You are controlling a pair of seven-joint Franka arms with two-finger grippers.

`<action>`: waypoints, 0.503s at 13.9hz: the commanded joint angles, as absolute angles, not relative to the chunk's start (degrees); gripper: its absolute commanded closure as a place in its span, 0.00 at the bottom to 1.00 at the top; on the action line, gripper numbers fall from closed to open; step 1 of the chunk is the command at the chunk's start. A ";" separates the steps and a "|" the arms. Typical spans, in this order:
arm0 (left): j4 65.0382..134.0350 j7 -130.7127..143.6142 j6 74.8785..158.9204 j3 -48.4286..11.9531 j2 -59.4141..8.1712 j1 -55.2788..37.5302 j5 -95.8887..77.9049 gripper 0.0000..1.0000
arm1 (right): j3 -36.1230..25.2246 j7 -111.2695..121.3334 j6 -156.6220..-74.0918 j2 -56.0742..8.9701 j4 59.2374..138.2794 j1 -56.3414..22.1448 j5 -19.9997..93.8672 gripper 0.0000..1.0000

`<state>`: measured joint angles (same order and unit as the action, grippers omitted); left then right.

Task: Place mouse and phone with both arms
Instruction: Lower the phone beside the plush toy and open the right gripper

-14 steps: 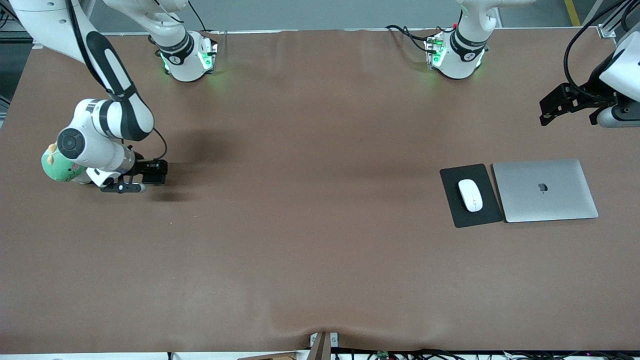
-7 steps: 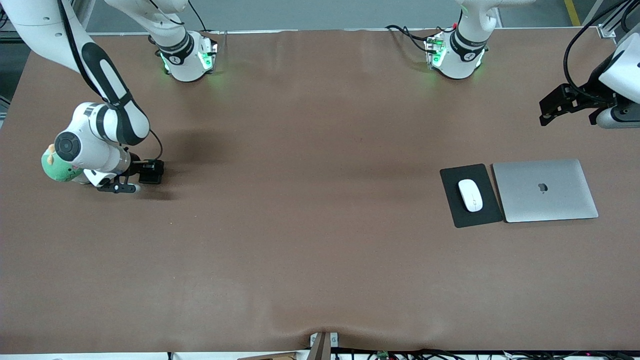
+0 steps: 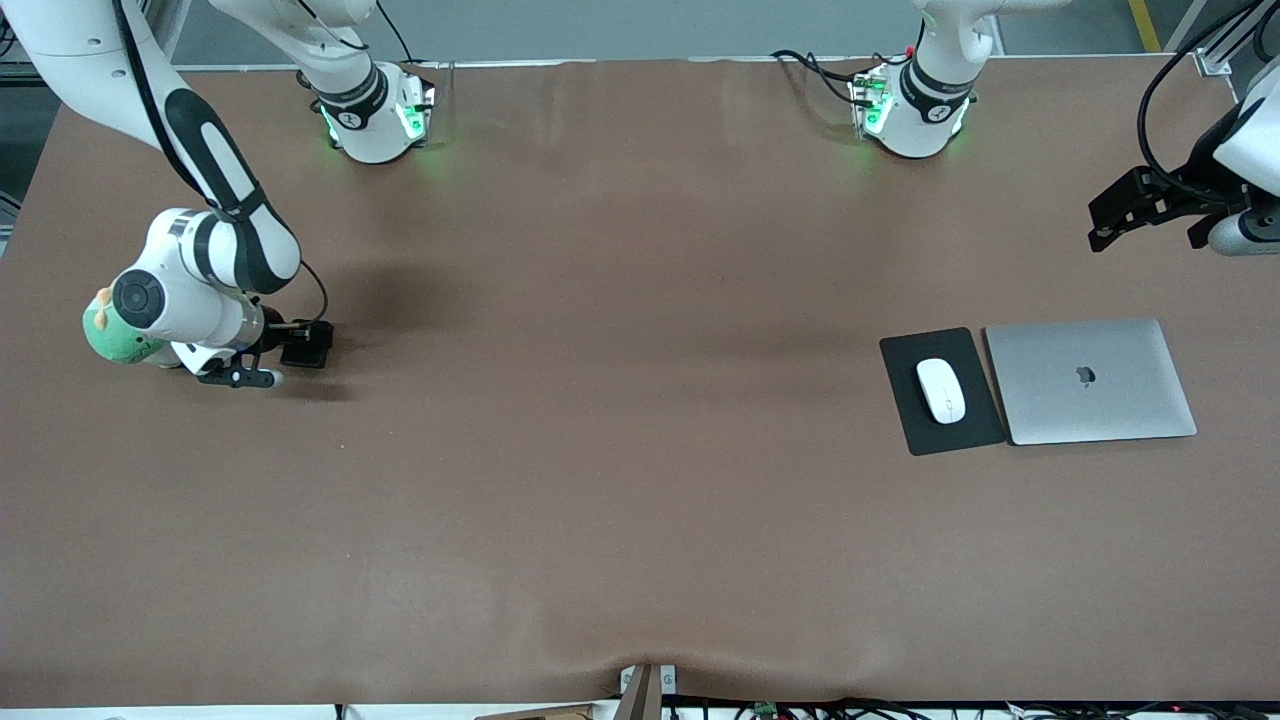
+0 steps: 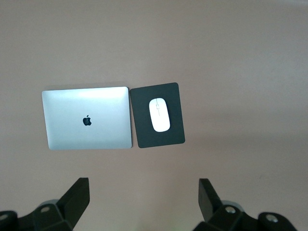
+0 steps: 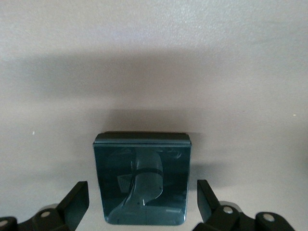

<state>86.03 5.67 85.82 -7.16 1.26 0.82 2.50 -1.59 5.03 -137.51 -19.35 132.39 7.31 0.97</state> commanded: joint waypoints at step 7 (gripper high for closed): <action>85.78 5.89 83.68 -7.12 2.11 1.05 1.32 0.00 | -0.44 6.15 -107.90 -17.84 113.67 7.74 -3.60 0.00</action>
